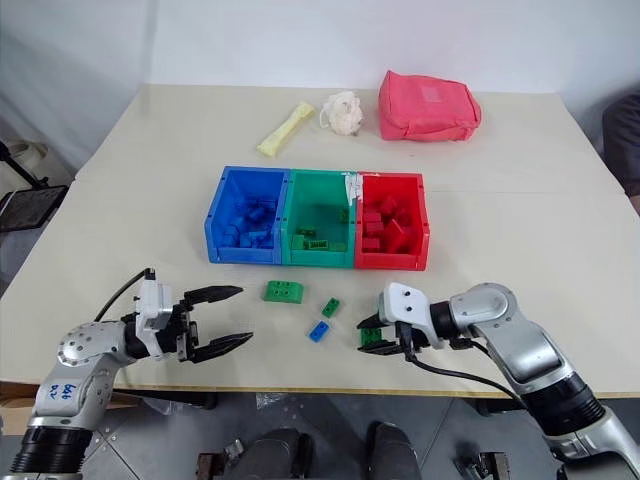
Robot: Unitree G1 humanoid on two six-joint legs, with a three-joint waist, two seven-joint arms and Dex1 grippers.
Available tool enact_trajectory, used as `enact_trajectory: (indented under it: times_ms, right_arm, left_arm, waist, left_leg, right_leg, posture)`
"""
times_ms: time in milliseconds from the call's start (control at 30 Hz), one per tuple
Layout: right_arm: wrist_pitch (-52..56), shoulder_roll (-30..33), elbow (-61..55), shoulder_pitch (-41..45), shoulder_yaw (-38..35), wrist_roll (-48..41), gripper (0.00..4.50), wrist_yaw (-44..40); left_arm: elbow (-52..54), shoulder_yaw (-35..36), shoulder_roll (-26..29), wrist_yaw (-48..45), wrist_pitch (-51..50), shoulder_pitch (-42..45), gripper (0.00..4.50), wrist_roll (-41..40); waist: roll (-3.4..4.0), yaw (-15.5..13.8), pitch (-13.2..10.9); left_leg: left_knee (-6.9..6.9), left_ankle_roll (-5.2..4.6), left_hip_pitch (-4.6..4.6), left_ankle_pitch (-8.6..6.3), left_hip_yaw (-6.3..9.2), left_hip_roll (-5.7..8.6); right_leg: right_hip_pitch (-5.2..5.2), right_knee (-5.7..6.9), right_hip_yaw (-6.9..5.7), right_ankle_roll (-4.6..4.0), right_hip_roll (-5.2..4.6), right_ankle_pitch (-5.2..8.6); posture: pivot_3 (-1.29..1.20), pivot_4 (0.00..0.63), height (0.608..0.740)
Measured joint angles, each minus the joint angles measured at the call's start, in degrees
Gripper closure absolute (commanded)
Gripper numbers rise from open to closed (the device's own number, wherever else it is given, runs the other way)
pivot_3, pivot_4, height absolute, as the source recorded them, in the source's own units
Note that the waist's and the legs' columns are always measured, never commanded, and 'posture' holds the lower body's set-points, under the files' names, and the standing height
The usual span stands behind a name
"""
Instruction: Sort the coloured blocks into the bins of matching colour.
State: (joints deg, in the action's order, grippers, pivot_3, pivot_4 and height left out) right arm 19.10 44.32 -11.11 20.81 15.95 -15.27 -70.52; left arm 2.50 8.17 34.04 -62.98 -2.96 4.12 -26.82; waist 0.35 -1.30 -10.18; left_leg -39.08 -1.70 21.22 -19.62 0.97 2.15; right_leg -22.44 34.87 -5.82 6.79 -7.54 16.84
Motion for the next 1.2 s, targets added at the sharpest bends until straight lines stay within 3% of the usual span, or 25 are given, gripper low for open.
enact_trajectory:
  times_ms: [233,433,567,733,900,1200]
  right_arm:
    - [3.09,-3.36,-0.12,4.66,-2.49,-2.43,3.13,2.1]
    - [7.28,-14.97,6.9,22.64,-6.2,-5.62,3.13,9.86]
    - [5.5,-20.47,16.96,28.84,-6.7,-4.14,3.13,13.04]
    - [-2.05,-26.03,31.83,35.02,-4.94,1.24,1.55,14.97]
    - [-5.8,-26.61,36.05,35.1,-4.97,3.12,0.02,14.47]
    - [-4.32,-21.47,26.65,30.25,-5.61,0.83,0.02,7.99]
  left_arm:
    - [2.54,2.15,-1.33,7.37,-2.21,0.04,0.0,0.0]
    - [8.31,4.74,-4.14,17.55,-5.87,2.52,0.0,-0.38]
    - [8.36,5.13,-5.52,20.96,-6.86,2.76,0.0,-0.39]
    - [8.19,4.96,-7.63,23.43,-6.91,4.68,0.0,-0.36]
    - [7.76,4.67,-7.68,23.09,-6.94,6.16,0.0,-0.36]
    - [5.84,3.3,-4.53,16.69,-9.28,7.2,0.0,-1.38]
  waist:
    - [0.0,0.08,0.0]
    - [-0.01,1.15,-0.06]
    - [-0.01,1.33,-0.06]
    - [-0.01,1.55,-0.06]
    - [-0.01,1.61,-0.06]
    - [-0.01,1.4,-0.06]
  left_leg:
    - [0.0,0.01,0.0,-0.01,-0.01,-0.01]
    - [0.01,0.12,-0.03,0.03,0.05,-0.03]
    - [0.02,0.09,0.0,0.02,0.07,0.08]
    - [0.01,0.06,0.0,0.03,0.06,0.12]
    - [0.01,0.06,0.0,0.02,0.05,0.16]
    - [0.01,0.07,0.01,0.02,0.08,0.12]
  right_leg:
    - [-0.03,0.02,0.02,0.0,0.0,0.0]
    - [-0.08,0.22,0.0,0.0,0.04,0.0]
    - [-0.12,0.27,-0.04,0.0,0.09,0.0]
    - [-0.18,0.41,-0.05,0.0,0.19,0.0]
    - [-0.21,0.49,-0.03,0.0,0.18,0.0]
    - [-0.22,0.5,-0.04,0.0,0.13,0.0]
  posture:
    - [0.0,0.15,0.74]
    - [0.0,0.15,0.74]
    - [0.0,0.15,0.74]
    - [0.0,0.15,0.74]
    - [0.0,0.15,0.74]
    - [0.0,0.15,0.74]
